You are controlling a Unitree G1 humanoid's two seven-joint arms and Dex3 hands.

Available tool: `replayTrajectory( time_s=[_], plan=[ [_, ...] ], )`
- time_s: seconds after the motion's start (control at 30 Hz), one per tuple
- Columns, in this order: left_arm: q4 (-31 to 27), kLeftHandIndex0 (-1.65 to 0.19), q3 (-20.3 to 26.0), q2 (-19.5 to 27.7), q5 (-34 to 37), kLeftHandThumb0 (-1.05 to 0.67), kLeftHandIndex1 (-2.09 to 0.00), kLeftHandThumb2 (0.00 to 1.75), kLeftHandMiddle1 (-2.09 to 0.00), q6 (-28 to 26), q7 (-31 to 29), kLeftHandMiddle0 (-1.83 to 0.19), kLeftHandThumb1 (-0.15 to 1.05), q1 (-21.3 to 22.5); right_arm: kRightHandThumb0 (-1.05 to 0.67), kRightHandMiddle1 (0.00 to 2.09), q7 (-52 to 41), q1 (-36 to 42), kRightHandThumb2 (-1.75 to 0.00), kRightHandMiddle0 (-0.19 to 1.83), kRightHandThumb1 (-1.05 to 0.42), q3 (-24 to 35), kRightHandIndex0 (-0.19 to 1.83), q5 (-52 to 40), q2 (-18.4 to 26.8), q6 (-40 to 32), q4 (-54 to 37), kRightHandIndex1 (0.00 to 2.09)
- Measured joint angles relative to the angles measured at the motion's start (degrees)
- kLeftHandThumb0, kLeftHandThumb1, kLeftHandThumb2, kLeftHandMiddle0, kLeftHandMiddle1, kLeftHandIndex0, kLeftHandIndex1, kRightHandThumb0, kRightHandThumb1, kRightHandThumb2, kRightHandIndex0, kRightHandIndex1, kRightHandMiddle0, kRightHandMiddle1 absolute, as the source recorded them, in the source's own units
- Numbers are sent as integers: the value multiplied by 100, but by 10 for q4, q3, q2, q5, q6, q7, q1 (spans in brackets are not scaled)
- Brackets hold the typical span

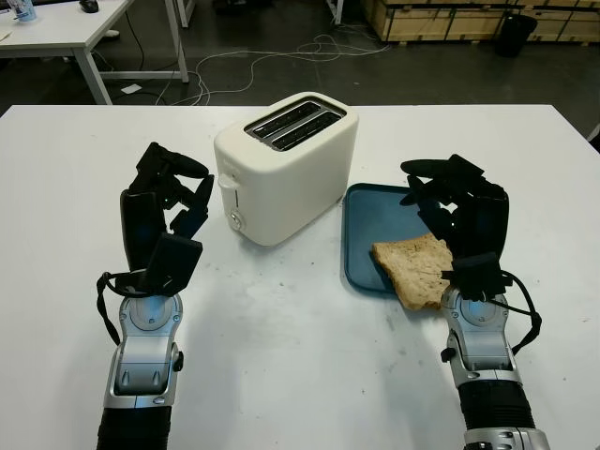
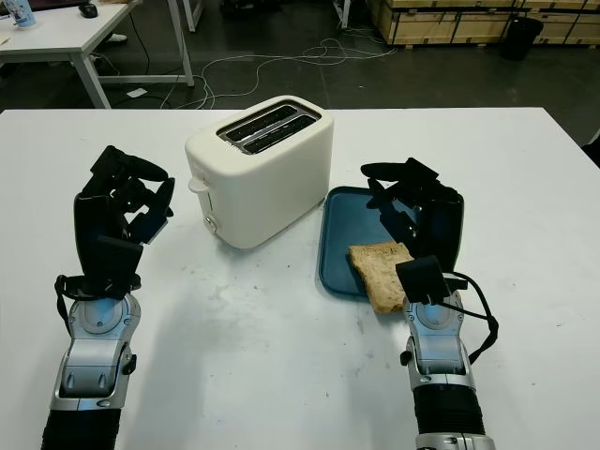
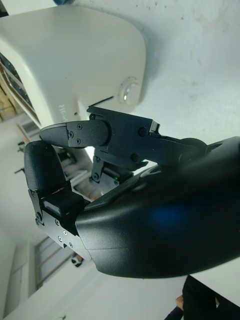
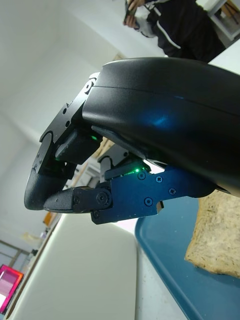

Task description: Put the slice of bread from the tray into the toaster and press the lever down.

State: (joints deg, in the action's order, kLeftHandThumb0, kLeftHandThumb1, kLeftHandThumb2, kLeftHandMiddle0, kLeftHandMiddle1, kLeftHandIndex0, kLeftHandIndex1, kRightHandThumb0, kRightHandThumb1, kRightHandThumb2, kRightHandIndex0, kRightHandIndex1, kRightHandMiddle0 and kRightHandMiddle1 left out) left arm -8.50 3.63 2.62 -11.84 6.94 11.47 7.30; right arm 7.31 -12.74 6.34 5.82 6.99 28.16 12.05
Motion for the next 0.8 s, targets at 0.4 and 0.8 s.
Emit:
replayTrajectory(
  time_s=[0.4, 0.8],
  plan=[
    [18, -53, -10, -1, -3, -35, -163, 48, -175, 13, 4, -75, 92, 8, -41, 62, -14, 10, -19, 92, -92, -2, 81, 15, 18, 1, -3, 136],
    [21, -53, -9, -1, -3, -35, -163, 50, -175, 19, 4, -75, 92, 6, -60, 0, -85, 161, 0, 63, -81, 25, 64, 188, 253, 105, -80, 2]
  ],
)
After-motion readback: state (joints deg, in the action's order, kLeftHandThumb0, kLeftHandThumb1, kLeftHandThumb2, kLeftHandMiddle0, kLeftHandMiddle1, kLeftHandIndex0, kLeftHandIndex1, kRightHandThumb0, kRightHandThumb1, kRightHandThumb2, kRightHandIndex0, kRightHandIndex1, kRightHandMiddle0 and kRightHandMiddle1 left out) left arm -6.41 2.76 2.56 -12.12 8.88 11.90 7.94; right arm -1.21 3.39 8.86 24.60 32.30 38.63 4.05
